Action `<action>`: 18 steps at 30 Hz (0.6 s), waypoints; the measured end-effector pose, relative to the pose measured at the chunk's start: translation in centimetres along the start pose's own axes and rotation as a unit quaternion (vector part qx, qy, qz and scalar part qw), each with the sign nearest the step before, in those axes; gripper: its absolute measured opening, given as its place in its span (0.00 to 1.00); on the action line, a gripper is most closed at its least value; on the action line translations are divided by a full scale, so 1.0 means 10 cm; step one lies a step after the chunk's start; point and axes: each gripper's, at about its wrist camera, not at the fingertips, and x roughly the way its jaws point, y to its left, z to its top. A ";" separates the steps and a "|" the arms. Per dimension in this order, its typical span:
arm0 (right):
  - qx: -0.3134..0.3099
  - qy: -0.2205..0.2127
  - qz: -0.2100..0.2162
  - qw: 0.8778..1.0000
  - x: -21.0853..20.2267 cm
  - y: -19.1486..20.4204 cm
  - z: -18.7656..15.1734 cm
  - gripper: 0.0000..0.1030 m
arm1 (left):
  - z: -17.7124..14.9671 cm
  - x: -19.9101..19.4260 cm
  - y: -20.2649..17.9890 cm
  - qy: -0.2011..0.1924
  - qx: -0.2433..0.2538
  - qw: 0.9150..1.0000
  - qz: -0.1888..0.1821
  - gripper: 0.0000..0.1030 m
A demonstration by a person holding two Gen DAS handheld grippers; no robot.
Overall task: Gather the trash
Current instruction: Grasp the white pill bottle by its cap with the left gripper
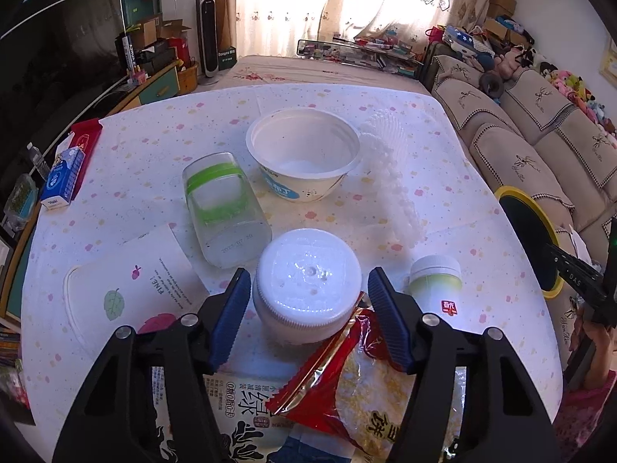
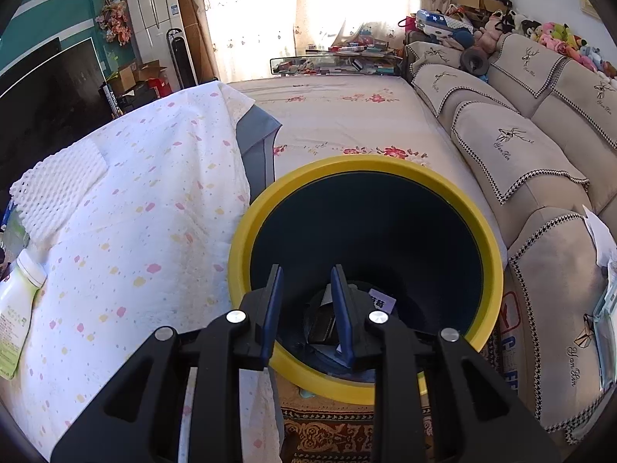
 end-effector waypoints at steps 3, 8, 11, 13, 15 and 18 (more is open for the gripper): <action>0.000 0.001 0.000 1.000 0.02 0.00 0.01 0.24 | -0.01 0.06 0.02 0.004 0.002 1.000 -0.001 0.53; 0.002 0.000 0.002 1.000 0.01 -0.01 0.00 0.24 | 0.00 0.07 0.04 -0.001 0.000 1.000 -0.005 0.47; 0.004 -0.003 0.002 1.000 0.00 -0.02 0.00 0.24 | 0.03 0.01 0.04 -0.015 0.001 1.000 0.000 0.47; 0.007 -0.006 0.003 1.000 -0.02 -0.03 0.01 0.24 | 0.07 -0.07 0.04 -0.027 0.001 1.000 0.003 0.47; 0.008 -0.010 0.003 1.000 -0.05 -0.04 0.01 0.24 | 0.11 -0.16 0.03 -0.040 0.003 0.999 0.007 0.47; 0.011 -0.019 0.002 1.000 -0.14 -0.08 0.01 0.24 | 0.17 -0.31 -0.04 -0.055 0.012 0.998 0.009 0.47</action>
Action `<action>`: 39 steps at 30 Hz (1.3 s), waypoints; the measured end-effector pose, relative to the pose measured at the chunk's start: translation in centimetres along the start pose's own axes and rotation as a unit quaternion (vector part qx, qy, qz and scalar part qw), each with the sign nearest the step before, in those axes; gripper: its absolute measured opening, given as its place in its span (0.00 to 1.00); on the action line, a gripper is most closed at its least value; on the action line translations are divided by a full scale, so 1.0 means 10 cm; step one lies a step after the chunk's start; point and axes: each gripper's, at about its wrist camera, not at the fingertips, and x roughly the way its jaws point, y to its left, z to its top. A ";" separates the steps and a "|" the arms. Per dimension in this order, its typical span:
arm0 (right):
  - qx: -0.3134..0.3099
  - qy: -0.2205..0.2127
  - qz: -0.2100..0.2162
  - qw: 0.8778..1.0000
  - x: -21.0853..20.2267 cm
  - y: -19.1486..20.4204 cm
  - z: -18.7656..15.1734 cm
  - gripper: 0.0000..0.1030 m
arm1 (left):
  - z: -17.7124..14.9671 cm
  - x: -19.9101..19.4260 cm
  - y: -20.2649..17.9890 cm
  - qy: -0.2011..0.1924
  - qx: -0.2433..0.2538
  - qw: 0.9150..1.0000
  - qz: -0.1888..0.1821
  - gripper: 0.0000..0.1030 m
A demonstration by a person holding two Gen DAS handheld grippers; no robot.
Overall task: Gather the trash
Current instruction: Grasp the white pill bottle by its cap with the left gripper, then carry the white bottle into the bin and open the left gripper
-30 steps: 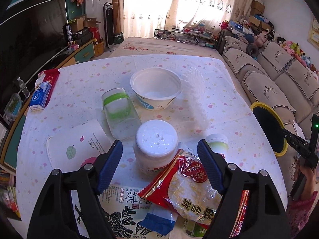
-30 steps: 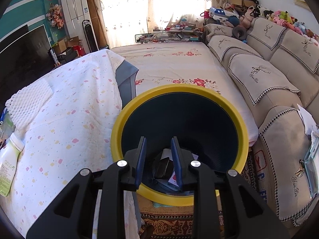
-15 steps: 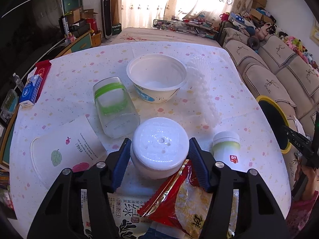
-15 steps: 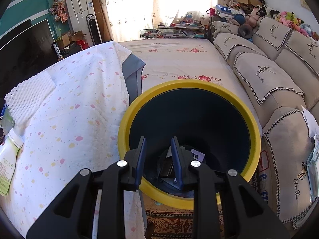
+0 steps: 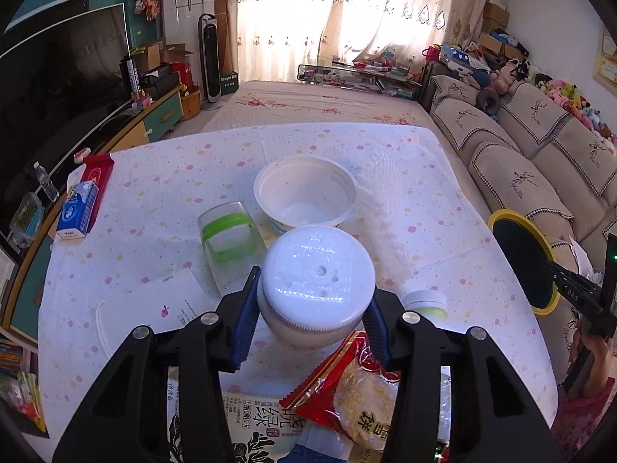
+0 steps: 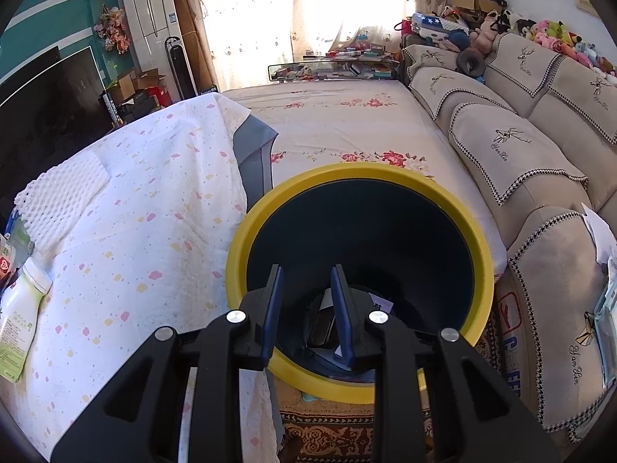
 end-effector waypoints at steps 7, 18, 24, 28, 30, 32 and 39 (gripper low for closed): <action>0.001 -0.023 -0.004 1.000 -0.23 -0.10 0.02 0.24 | 0.05 -0.37 -0.35 -0.034 0.024 0.999 -0.025 0.47; 0.013 -0.060 -0.024 0.998 -0.67 -0.53 -0.06 0.24 | -0.02 -0.51 -1.56 -0.037 0.093 0.988 -0.117 0.47; 0.027 -0.070 -0.035 0.997 -0.85 -0.87 -0.15 0.24 | -0.05 -0.15 -2.40 -0.009 0.130 0.981 -0.147 0.47; 0.030 -0.068 -0.037 0.997 -0.86 -1.04 -0.18 0.24 | -0.04 0.18 -2.86 0.010 0.141 0.978 -0.151 0.47; 0.031 -0.067 -0.037 0.997 -0.84 -1.10 -0.19 0.24 | -0.01 0.38 -3.03 0.020 0.144 0.978 -0.151 0.47; 0.034 -0.065 -0.035 0.997 -0.80 -1.15 -0.18 0.24 | 0.00 0.56 -3.18 0.032 0.146 0.977 -0.151 0.47; 0.043 -0.057 -0.030 0.997 -0.66 -1.29 -0.16 0.24 | 0.05 1.08 -3.66 0.064 0.157 0.976 -0.139 0.47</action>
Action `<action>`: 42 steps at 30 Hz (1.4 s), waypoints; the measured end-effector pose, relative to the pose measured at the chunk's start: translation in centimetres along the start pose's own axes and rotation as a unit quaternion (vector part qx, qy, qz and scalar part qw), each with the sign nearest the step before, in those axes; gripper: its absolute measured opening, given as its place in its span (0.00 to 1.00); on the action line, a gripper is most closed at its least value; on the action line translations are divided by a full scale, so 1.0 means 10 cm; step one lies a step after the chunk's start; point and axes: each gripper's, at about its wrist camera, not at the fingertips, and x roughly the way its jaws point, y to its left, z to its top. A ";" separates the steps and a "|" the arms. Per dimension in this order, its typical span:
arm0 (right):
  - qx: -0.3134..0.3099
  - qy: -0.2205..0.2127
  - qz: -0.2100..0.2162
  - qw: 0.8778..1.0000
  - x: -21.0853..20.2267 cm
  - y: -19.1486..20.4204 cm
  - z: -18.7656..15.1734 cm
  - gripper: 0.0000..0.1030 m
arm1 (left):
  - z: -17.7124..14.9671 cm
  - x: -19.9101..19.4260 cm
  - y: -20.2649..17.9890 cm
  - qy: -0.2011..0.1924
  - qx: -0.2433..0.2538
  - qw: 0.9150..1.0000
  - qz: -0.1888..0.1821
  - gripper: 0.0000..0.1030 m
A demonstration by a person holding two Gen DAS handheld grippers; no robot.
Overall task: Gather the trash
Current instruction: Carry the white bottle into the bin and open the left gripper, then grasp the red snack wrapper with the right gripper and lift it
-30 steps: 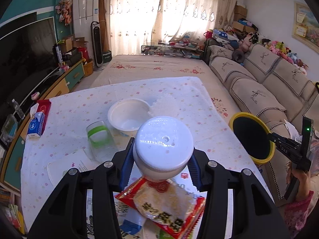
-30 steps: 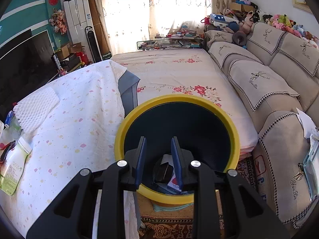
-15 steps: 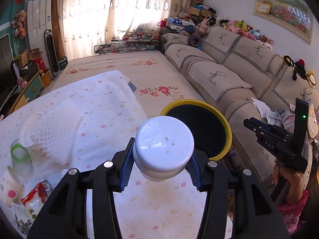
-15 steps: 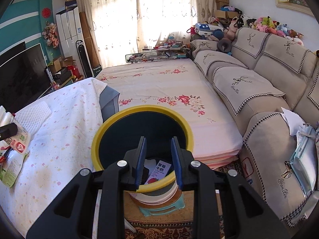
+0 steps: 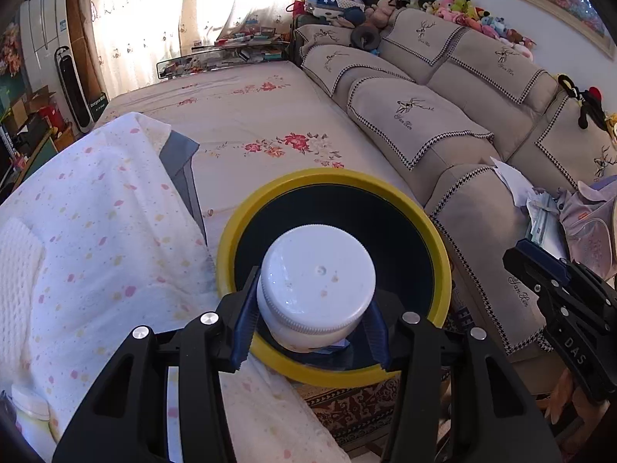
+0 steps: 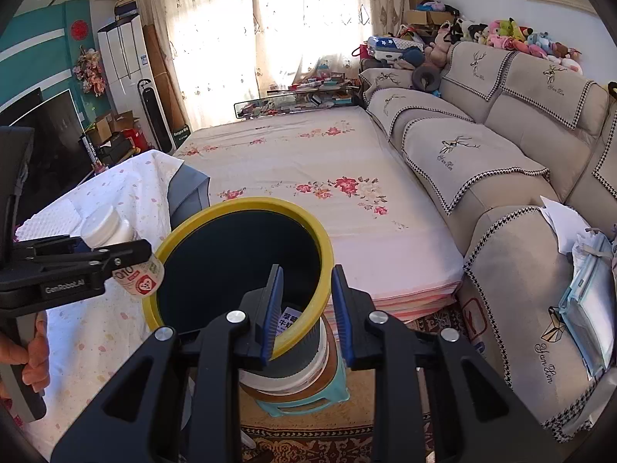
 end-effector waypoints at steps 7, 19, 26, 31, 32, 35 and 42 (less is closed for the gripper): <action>0.010 0.006 -0.003 1.000 0.07 -0.13 -0.02 0.24 | 0.07 0.51 -0.09 0.044 -0.011 0.999 0.001 0.47; 0.012 0.010 -0.002 1.000 0.08 -0.08 -0.03 0.28 | -0.13 0.09 0.15 0.021 -0.029 0.999 -0.003 0.68; -0.004 0.017 0.007 1.000 0.07 0.19 -0.05 0.28 | -0.47 -0.86 0.52 -0.045 -0.044 0.998 -0.003 0.81; -0.021 0.018 0.028 0.999 0.04 0.54 -0.06 0.29 | -0.87 -1.54 0.95 -0.080 -0.071 0.994 0.027 0.86; -0.026 0.017 0.035 0.999 0.03 0.63 -0.06 0.29 | -0.97 -1.67 1.04 -0.085 -0.080 0.993 0.034 0.86; -0.044 0.016 0.061 0.997 -0.01 0.93 -0.06 0.31 | -1.25 -2.07 1.33 -0.106 -0.097 0.988 0.058 0.88; -0.118 0.020 0.123 0.985 -0.09 1.86 -0.10 0.31 | -1.88 -2.87 2.07 -0.139 -0.140 0.968 0.157 0.89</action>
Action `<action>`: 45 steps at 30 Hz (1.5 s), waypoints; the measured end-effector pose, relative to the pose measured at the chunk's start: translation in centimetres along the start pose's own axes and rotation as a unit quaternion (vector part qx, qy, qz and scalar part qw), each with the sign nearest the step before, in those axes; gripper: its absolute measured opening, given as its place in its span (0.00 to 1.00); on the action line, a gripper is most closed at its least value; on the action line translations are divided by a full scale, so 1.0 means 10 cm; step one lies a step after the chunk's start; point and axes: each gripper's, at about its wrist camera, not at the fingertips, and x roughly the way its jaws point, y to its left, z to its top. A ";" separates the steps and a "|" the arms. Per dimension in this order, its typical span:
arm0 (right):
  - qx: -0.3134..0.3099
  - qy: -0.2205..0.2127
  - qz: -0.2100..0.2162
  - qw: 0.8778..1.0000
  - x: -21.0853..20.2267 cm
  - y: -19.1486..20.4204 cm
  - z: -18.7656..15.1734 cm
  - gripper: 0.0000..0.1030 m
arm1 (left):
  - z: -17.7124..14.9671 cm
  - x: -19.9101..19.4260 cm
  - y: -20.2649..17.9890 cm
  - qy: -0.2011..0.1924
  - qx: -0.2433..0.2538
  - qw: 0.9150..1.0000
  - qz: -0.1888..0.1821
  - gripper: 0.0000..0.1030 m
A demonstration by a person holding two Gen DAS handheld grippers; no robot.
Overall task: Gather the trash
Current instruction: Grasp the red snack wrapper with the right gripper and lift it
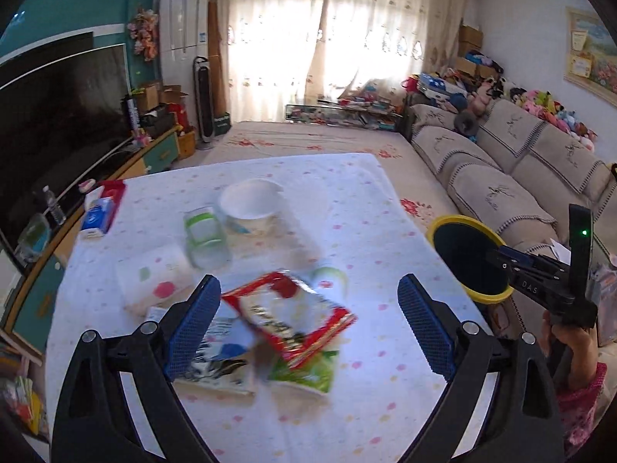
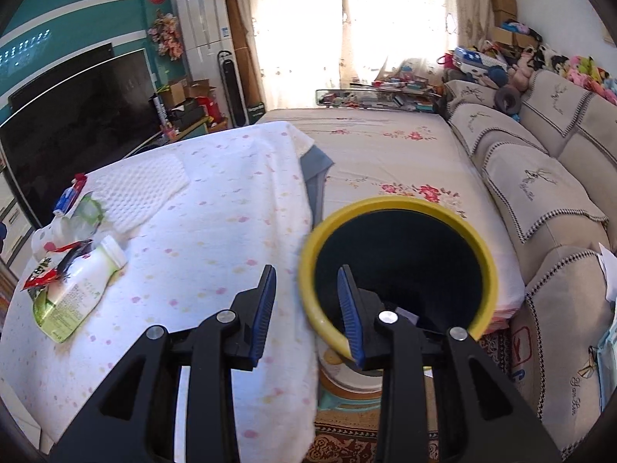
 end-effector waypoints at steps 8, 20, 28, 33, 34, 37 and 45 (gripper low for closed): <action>-0.083 0.016 0.112 0.990 0.11 1.14 0.18 0.31 | -0.21 -0.35 0.90 -0.023 -0.063 0.996 0.060 0.89; -0.185 -0.009 0.210 0.960 -0.30 2.09 -0.07 0.48 | -0.24 -0.36 0.95 -0.025 -0.076 0.995 0.061 0.90; -0.276 -0.029 0.155 0.948 -0.19 2.46 -0.24 0.54 | -0.24 -0.32 0.89 -0.023 -0.073 0.995 0.058 0.90; -0.289 -0.023 0.143 0.946 -0.09 2.47 -0.28 0.37 | -0.25 -0.31 0.89 -0.021 -0.075 0.995 0.055 0.90; -0.286 -0.022 0.140 0.948 -0.07 2.45 -0.27 0.28 | -0.25 -0.31 0.88 -0.020 -0.075 0.995 0.055 0.90; -0.272 -0.023 0.140 0.952 -0.07 2.38 -0.22 0.12 | -0.25 -0.29 0.86 -0.019 -0.074 0.996 0.054 0.90; -0.218 -0.044 0.186 0.957 -0.25 2.17 -0.07 0.02 | -0.26 -0.23 0.84 -0.014 -0.072 0.996 0.052 0.90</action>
